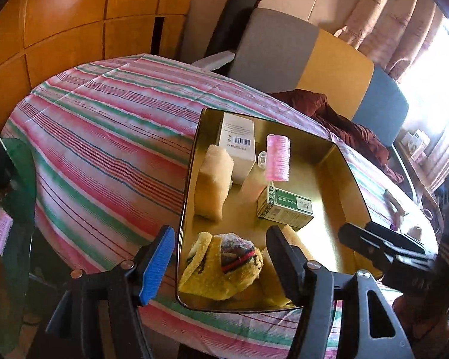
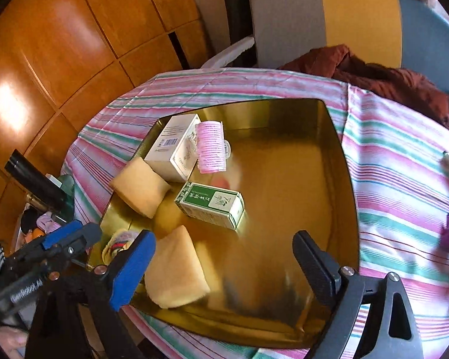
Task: Organize objects
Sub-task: 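Lift both open tools away from the gold tray, then move both tools toward the remaining snack packets and bundles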
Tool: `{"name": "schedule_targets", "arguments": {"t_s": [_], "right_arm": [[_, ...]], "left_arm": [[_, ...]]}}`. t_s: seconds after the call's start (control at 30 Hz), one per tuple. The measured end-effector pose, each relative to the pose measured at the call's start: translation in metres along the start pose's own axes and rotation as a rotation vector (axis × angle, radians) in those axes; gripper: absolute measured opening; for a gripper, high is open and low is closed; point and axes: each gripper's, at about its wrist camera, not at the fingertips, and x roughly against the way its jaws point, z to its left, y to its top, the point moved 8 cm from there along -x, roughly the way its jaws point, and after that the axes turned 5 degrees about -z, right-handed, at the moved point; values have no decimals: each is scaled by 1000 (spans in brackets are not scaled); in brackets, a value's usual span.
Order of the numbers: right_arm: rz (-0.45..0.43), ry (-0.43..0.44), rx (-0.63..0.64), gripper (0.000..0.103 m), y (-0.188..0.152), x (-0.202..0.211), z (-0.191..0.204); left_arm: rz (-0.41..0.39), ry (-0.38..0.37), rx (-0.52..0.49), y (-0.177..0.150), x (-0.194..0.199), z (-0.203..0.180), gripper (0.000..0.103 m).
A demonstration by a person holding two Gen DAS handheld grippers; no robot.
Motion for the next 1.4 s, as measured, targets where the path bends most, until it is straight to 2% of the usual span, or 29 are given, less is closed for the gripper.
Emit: {"name": "schedule_targets", "arguments": {"t_s": [0.2,0.5,0.67,0.93,1.2,1.4], "right_arm": [[-43,-23,36,98,-3,17,2],[-90,-54,91,100,-4,33,7],[-100,-59,80,100,-5,38,3],[-121,-78,52,101,-6,47,-10],[-141,-116,-13,101,-10,60,-39],[-162,-171,-85,102,-16,78,-77]], "left_arm": [[-66,23,-41,6,18,-9,64],[-97,20,-82,6,29,-24,64],[-118,29,-123,6,35,-34,64],[-98,-3,-133,2,33,-44,64],[-98,-26,-172,0,34,-58,64],[-36,-62,-171,-6,24,-69,65]]}}
